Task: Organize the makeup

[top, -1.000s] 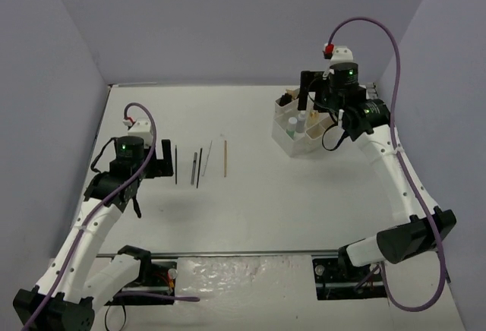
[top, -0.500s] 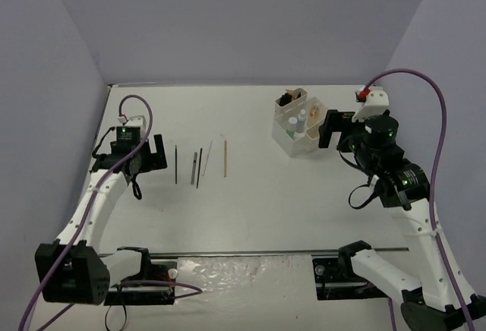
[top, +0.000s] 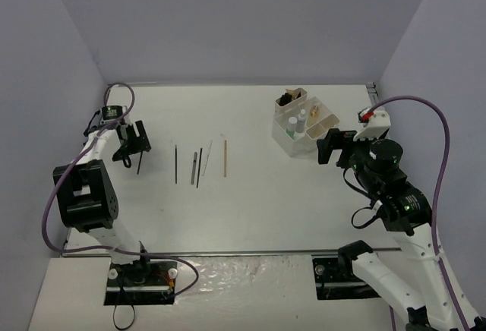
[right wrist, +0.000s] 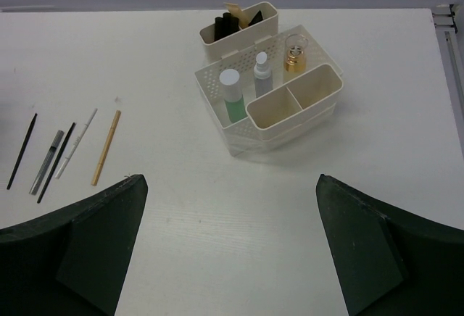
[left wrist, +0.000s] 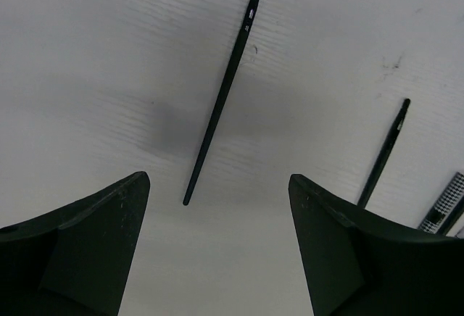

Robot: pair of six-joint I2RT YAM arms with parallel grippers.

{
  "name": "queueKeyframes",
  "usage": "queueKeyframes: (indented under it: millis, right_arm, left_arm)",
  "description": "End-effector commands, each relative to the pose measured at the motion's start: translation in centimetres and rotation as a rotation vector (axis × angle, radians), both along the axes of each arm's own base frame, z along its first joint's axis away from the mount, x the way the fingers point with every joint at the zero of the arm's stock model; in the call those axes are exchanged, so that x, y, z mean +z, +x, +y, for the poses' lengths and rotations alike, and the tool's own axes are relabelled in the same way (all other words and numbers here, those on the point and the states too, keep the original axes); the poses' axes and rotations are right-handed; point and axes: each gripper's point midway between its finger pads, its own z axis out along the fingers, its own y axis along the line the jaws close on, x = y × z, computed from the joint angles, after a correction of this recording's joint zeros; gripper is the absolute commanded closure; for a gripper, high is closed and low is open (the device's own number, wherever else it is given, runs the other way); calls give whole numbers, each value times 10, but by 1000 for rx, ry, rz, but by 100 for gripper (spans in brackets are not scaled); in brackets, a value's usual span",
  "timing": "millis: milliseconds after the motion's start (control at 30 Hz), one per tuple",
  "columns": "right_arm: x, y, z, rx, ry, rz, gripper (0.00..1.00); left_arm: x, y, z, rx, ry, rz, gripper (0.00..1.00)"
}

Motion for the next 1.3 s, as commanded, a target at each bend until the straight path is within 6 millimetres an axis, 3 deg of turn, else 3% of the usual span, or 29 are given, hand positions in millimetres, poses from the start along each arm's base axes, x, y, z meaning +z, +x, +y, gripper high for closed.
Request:
queueKeyframes:
  millis: [0,233,467,733,900,1033,1100,1133,1267]
  right_arm:
    - [20,4,10,33,23,-91,0]
    - [18,0,9,25,10,-99,0]
    - [16,1,11,27,11,-91,0]
    - [11,2,16,46,24,-74,0]
    - [6,2,26,91,38,-51,0]
    - [0,4,51,201,72,4,0]
    - [3,4,63,253,101,19,0]
    - [1,4,69,279,113,32,0]
    - [8,1,92,392,161,58,0]
  left_arm:
    - [2,29,5,-39,-5,-45,29]
    - [-22,40,8,-51,-4,3,37]
    - [-46,34,8,-48,0,66,66]
    - [-60,29,-11,-107,53,121,100]
    - [-55,27,-19,-135,65,119,100]
    - [-9,37,-41,-207,92,-2,100]
    - [31,41,-70,-281,100,-116,100]
    - [38,38,-81,-313,89,-142,100]
    - [102,25,-144,-471,61,-358,100]
